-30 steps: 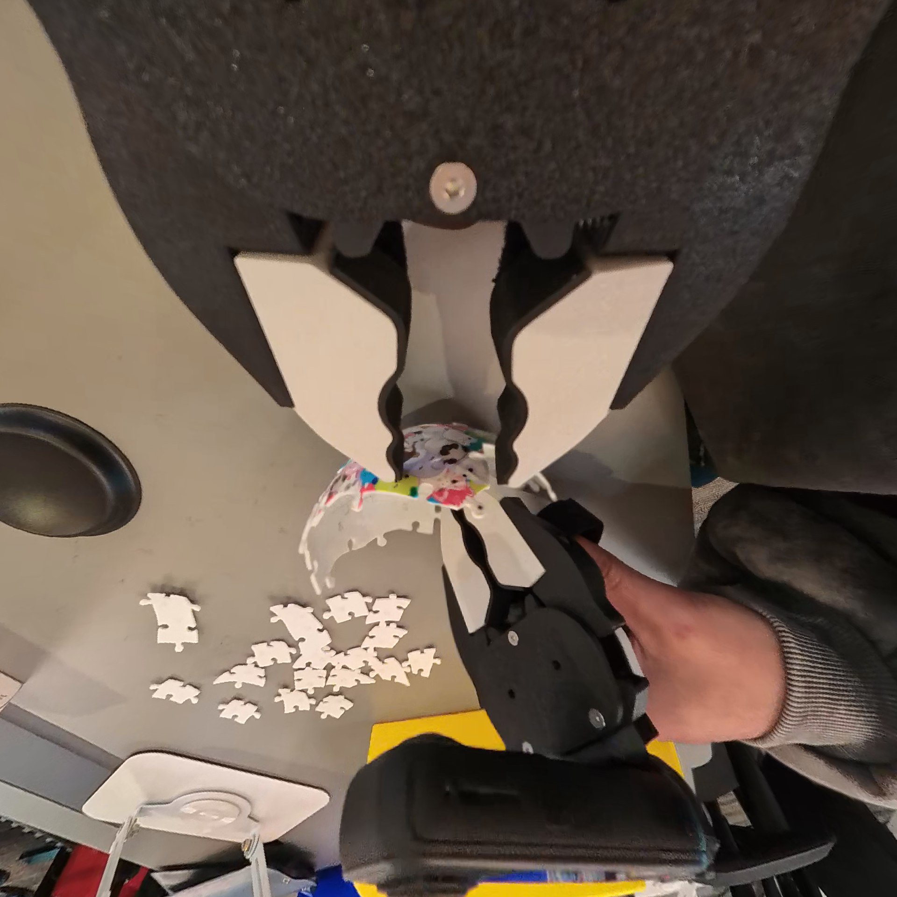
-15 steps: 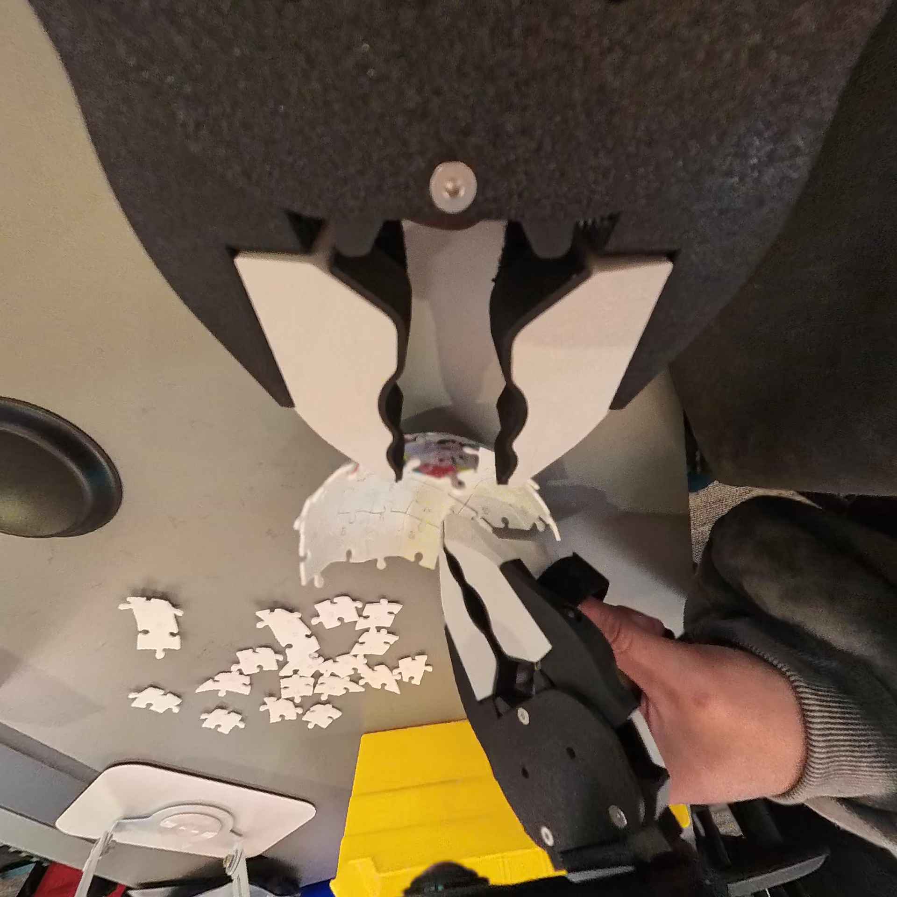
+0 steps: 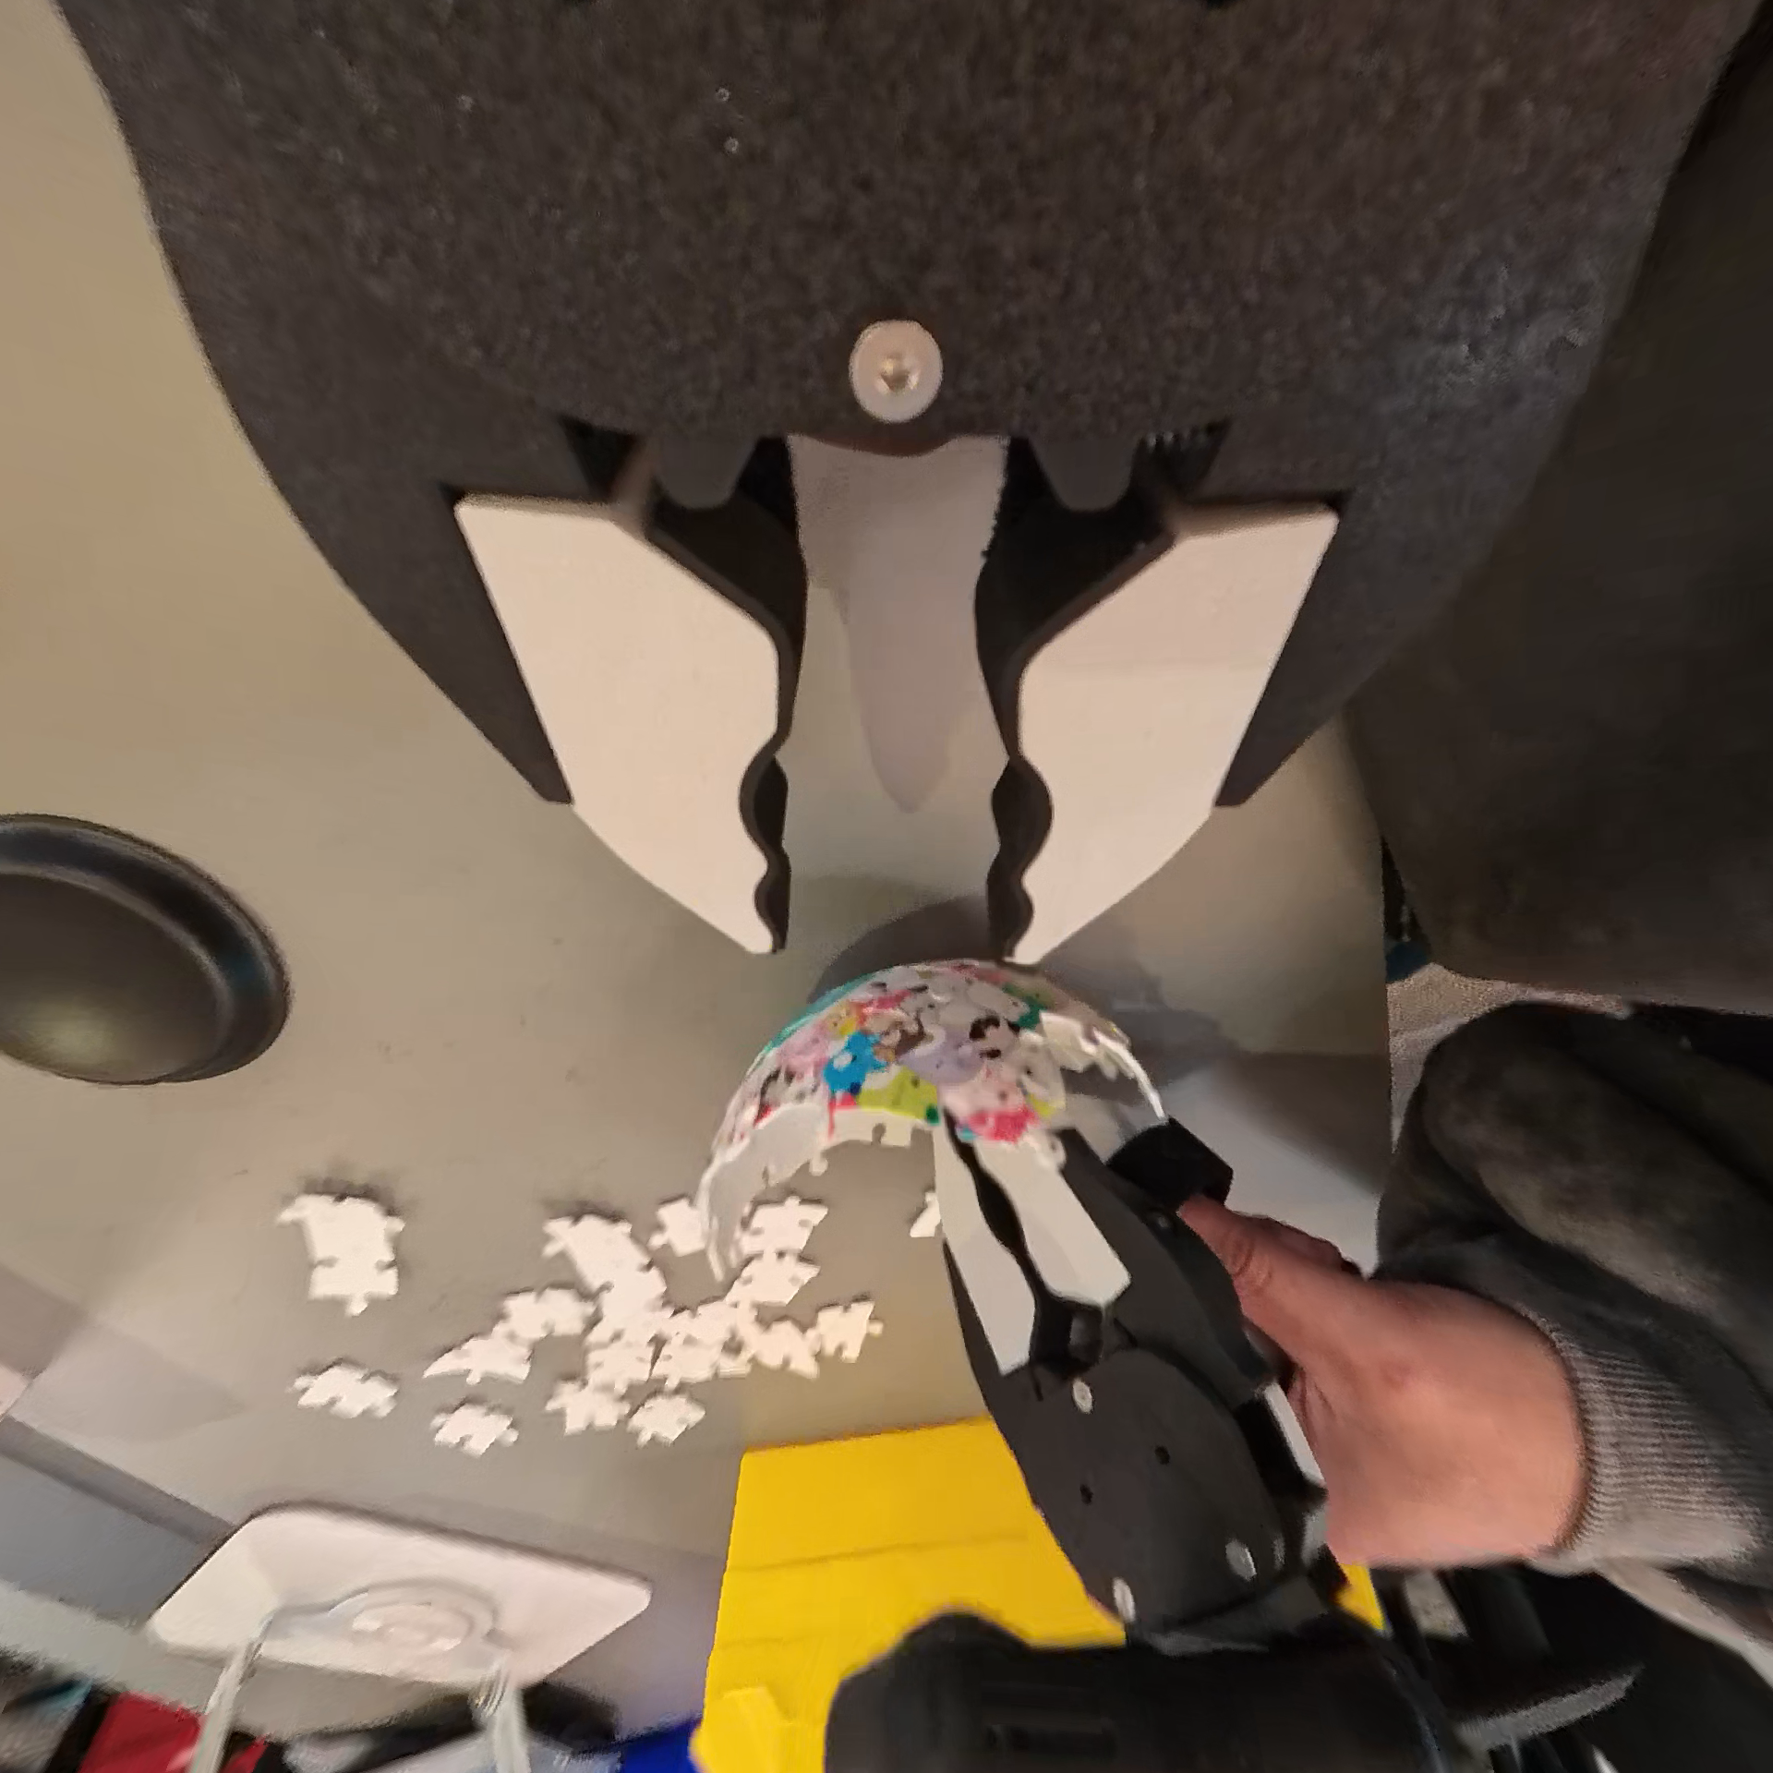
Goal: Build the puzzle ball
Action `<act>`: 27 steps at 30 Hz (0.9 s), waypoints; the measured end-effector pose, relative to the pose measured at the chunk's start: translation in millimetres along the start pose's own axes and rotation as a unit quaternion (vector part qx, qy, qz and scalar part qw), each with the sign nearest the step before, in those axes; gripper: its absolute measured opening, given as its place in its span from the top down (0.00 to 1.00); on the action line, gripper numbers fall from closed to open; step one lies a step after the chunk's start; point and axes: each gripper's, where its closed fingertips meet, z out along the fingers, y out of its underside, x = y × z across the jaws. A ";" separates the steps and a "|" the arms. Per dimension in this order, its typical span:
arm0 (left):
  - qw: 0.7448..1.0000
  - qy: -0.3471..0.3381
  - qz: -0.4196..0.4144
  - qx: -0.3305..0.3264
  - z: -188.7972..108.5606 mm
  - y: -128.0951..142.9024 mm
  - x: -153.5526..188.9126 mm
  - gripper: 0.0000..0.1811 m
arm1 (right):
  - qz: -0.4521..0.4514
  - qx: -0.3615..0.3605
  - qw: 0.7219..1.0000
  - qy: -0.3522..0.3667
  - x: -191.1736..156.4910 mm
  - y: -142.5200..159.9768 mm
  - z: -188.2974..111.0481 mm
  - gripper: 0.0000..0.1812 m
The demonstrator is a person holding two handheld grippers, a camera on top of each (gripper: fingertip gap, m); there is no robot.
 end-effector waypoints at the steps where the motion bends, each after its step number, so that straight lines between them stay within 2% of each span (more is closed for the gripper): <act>1: 1.000 0.002 -0.002 0.000 0.3 0.2 -0.2 1.00 | 0.005 -0.016 1.000 -0.011 -0.5 7.3 5.7 0.77; 3: 1.000 0.009 -0.008 -0.001 0.3 0.1 -0.2 1.00 | 0.013 -0.041 0.999 -0.028 -3.6 15.6 18.5 0.76; 9: 0.997 0.053 -0.056 0.005 1.4 -3.4 -0.7 1.00 | -0.008 -0.048 0.997 -0.055 -17.2 9.5 43.3 0.73; 14: 0.999 0.020 -0.031 -0.005 2.5 -4.7 -1.5 1.00 | -0.020 -0.045 0.998 -0.027 -12.5 7.4 44.8 0.71; 17: 0.999 0.017 -0.034 -0.004 3.2 -6.2 -1.2 1.00 | -0.009 -0.040 0.999 -0.018 -8.6 9.3 46.0 0.62; 22: 1.000 0.014 -0.027 -0.004 3.6 -6.5 0.4 1.00 | 0.014 -0.016 0.999 -0.039 -11.5 3.4 49.8 0.55; 27: 1.000 0.019 -0.015 -0.002 3.8 -5.9 4.6 1.00 | 0.032 -0.006 0.998 -0.054 -11.1 0.7 50.9 0.54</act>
